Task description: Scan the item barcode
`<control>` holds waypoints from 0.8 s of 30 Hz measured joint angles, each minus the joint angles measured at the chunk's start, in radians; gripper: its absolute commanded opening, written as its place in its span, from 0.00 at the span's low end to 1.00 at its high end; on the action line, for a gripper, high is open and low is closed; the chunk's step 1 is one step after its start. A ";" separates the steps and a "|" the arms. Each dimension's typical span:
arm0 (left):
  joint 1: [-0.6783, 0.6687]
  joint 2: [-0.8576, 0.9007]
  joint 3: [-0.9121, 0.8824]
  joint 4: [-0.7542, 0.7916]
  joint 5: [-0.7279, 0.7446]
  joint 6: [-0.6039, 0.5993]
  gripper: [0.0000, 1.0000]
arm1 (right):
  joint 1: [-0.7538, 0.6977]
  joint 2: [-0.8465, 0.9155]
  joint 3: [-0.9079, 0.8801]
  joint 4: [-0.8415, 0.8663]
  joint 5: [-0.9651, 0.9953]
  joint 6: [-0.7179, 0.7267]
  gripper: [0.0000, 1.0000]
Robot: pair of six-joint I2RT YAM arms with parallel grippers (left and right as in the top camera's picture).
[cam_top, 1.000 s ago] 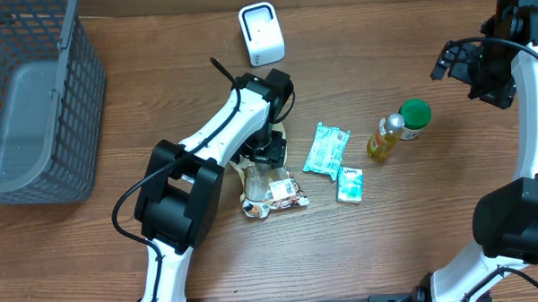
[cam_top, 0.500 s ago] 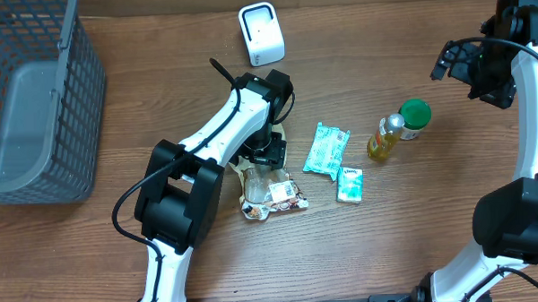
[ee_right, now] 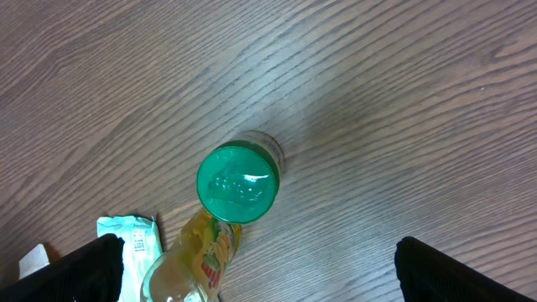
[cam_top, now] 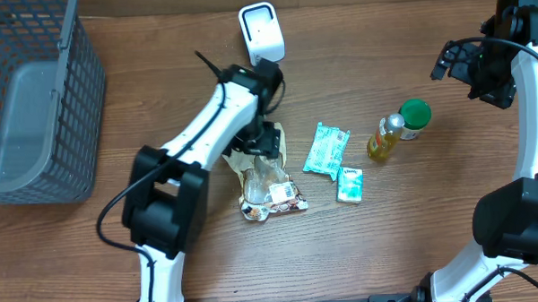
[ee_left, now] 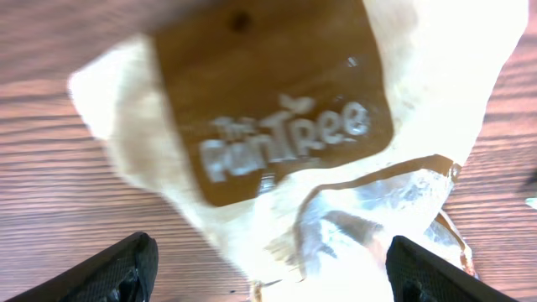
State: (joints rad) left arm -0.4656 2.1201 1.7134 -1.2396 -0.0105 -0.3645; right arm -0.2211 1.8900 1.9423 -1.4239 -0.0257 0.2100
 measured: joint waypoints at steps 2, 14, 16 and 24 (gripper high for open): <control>0.028 -0.020 0.003 0.006 0.001 0.000 0.91 | 0.000 0.000 0.000 0.000 0.000 0.000 1.00; 0.177 -0.036 0.011 0.026 0.026 -0.003 1.00 | 0.000 0.000 0.000 0.000 0.000 0.000 1.00; 0.194 -0.036 0.011 0.028 0.026 -0.003 1.00 | 0.000 0.000 0.000 0.000 0.000 0.000 1.00; 0.240 -0.036 0.011 0.046 0.026 0.002 0.99 | 0.000 0.000 0.000 -0.001 0.000 0.000 1.00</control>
State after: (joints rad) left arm -0.2253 2.0838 1.7248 -1.1938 0.0154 -0.3626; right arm -0.2211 1.8900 1.9423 -1.4246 -0.0254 0.2100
